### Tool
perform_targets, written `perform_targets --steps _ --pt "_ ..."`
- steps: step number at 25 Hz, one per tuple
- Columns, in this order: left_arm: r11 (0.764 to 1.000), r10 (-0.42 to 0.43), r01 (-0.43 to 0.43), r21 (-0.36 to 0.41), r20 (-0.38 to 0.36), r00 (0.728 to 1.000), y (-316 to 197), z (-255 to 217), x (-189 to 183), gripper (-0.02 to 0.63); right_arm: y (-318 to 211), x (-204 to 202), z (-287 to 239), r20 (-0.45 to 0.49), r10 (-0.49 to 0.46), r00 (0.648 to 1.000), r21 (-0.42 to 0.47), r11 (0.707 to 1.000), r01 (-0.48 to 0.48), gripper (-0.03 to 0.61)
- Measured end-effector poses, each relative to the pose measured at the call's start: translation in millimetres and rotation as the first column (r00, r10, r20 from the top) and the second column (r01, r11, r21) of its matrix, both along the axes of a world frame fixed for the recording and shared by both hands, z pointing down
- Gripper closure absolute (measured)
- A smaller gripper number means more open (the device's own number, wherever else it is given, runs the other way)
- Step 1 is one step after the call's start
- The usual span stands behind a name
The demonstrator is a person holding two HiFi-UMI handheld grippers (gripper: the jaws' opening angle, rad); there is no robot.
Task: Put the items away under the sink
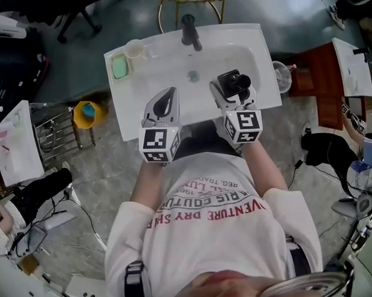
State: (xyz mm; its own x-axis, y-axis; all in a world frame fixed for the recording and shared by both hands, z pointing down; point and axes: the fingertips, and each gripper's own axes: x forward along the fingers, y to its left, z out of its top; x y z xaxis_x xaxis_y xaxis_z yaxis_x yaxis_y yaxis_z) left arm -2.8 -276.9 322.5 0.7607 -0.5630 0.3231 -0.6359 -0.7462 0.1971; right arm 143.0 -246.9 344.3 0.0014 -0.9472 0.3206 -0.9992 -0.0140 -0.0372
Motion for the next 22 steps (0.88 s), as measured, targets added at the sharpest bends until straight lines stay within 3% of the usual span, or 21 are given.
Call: perform_targets --steps 6,12,22 --pt "0.999 -0.034 0.035 0.001 -0.029 0.999 49.5 -8.4 -5.3 0.591 52.5 -15.1 -16.2 0.025 -0.042 0.999 0.034 0.999 0.041 0.207" --pt "0.992 -0.122 0.123 0.011 -0.043 0.992 119.1 -15.1 -10.6 0.591 107.4 -21.2 -28.5 0.041 -0.133 0.99 0.055 0.99 0.13 0.207" --pt "0.961 -0.276 0.276 -0.005 -0.032 0.961 266.0 -0.5 -18.7 0.591 229.4 -36.4 -12.2 0.02 -0.317 0.948 0.026 0.948 0.317 0.207"
